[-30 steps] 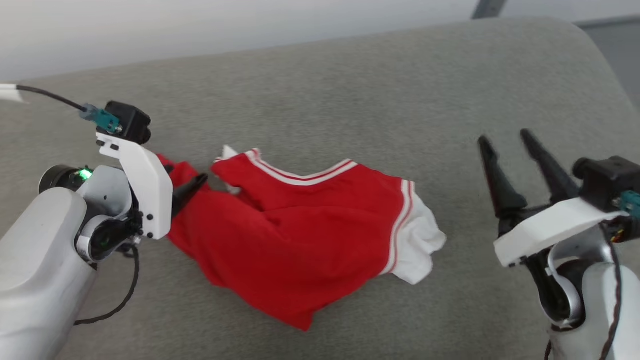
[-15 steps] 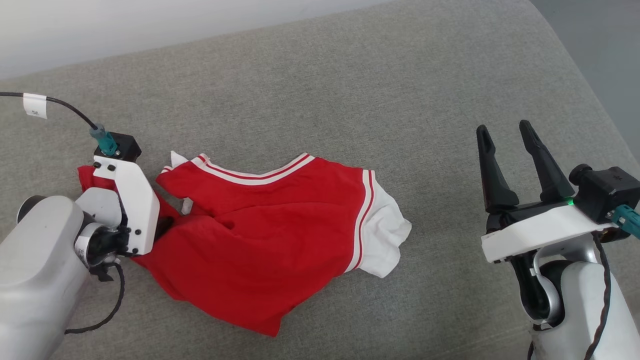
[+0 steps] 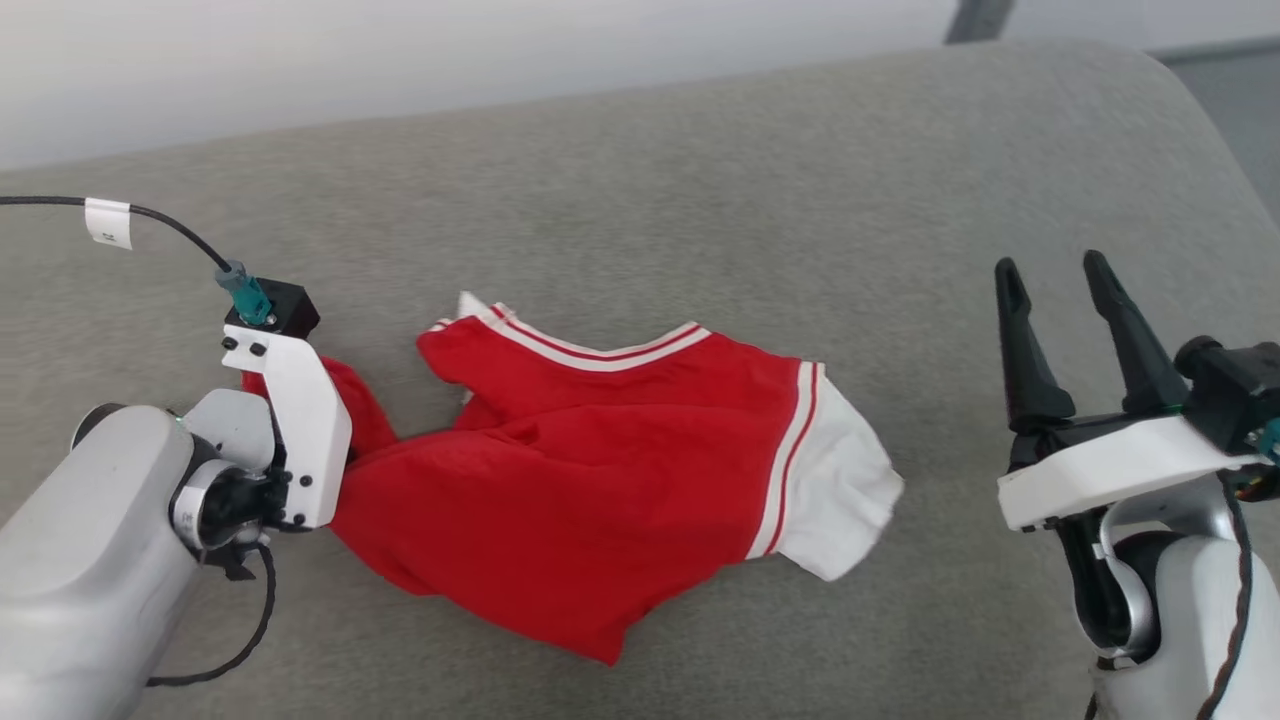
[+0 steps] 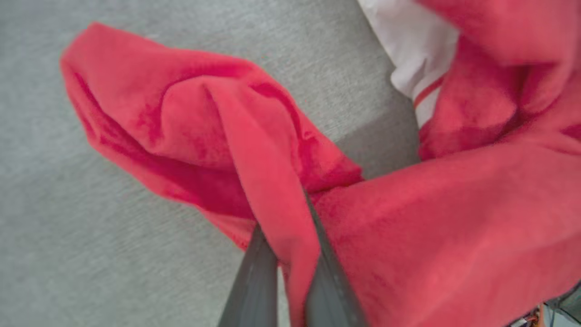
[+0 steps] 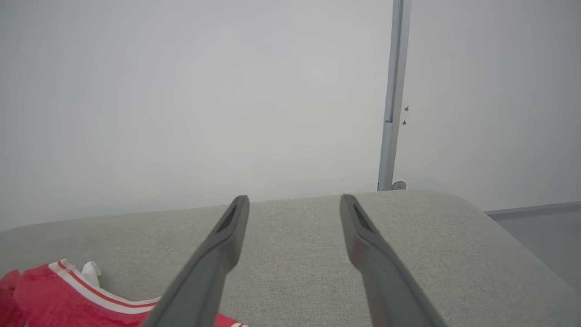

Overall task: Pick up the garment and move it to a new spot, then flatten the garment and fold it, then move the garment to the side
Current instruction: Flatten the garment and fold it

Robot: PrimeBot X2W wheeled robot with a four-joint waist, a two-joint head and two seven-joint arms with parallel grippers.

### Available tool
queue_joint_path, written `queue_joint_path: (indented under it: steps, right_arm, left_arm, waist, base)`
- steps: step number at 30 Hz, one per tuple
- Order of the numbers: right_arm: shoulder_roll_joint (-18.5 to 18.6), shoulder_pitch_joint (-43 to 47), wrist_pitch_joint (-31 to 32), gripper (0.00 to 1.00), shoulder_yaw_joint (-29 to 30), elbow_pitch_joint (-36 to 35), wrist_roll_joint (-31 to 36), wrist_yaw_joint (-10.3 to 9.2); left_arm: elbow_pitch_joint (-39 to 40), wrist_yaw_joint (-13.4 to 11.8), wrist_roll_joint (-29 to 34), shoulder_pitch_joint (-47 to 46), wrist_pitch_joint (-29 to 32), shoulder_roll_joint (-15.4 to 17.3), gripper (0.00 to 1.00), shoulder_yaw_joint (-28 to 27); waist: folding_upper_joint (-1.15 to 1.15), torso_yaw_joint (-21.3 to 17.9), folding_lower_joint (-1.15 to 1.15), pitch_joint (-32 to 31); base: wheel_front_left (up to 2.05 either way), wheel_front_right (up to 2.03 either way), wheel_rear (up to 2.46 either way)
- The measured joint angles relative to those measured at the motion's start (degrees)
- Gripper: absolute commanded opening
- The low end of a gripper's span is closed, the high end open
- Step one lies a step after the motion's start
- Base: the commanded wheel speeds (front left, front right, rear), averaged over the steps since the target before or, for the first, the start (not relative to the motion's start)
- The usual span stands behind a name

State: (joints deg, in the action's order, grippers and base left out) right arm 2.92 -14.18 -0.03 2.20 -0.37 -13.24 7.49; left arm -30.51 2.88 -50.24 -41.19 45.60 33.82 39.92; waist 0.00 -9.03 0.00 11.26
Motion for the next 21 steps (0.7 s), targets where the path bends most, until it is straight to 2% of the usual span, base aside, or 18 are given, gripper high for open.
queue_joint_path:
  steps: [5,11,15,17,18,19,20,21]
  right_arm:
    - [0.0,0.8,1.3,1.0,0.9,-1.2,1.1,0.0]
    - [0.0,0.9,2.2,1.0,1.2,-2.5,1.6,0.0]
    - [0.0,0.9,2.5,1.0,1.1,-2.8,1.6,0.0]
    - [0.0,0.8,2.6,1.0,1.1,-2.7,1.6,0.0]
    - [0.0,0.8,2.6,1.0,1.0,-2.6,1.5,0.0]
    - [0.0,0.8,2.6,1.0,0.8,-2.5,1.5,0.0]
    - [0.0,0.7,2.6,1.0,0.7,-2.4,1.4,0.0]
    - [0.0,0.6,2.5,1.0,0.5,-2.2,1.4,0.0]
  left_arm:
    - [8.6,-3.9,-0.9,3.9,2.1,3.4,0.0,-1.1]
    - [20.8,-10.3,-3.9,12.2,4.7,8.3,0.0,-2.9]
    - [26.4,-14.1,-5.5,18.3,5.9,10.2,0.0,-2.9]
    - [27.8,-15.0,-6.0,20.6,5.9,10.3,0.0,-2.6]
    - [28.2,-15.3,-6.4,21.1,5.7,10.1,0.11,-2.7]
    - [28.4,-15.3,-6.4,21.4,5.5,10.1,0.6,-2.7]
    - [28.5,-15.4,-6.4,21.4,5.2,10.0,1.0,-2.9]
    - [28.6,-15.5,-6.6,21.4,5.0,10.0,1.0,-3.2]
  waist:
    - [0.0,3.5,0.0,-1.5]
    - [0.0,6.9,0.0,-2.3]
    - [0.0,7.9,0.0,-2.1]
    - [0.0,8.1,0.0,-1.8]
    - [0.0,8.2,0.0,-1.8]
    - [0.0,8.3,0.0,-1.7]
    - [0.0,8.2,0.0,-1.6]
    - [0.0,8.2,0.0,-1.6]
  base:
    - [0.0,0.0,0.0]
    - [0.0,0.0,0.0]
    - [0.0,0.0,0.0]
    - [0.0,0.0,0.0]
    - [0.0,0.0,0.0]
    - [0.0,0.0,0.0]
    - [0.0,0.0,0.0]
    - [0.0,0.0,0.0]
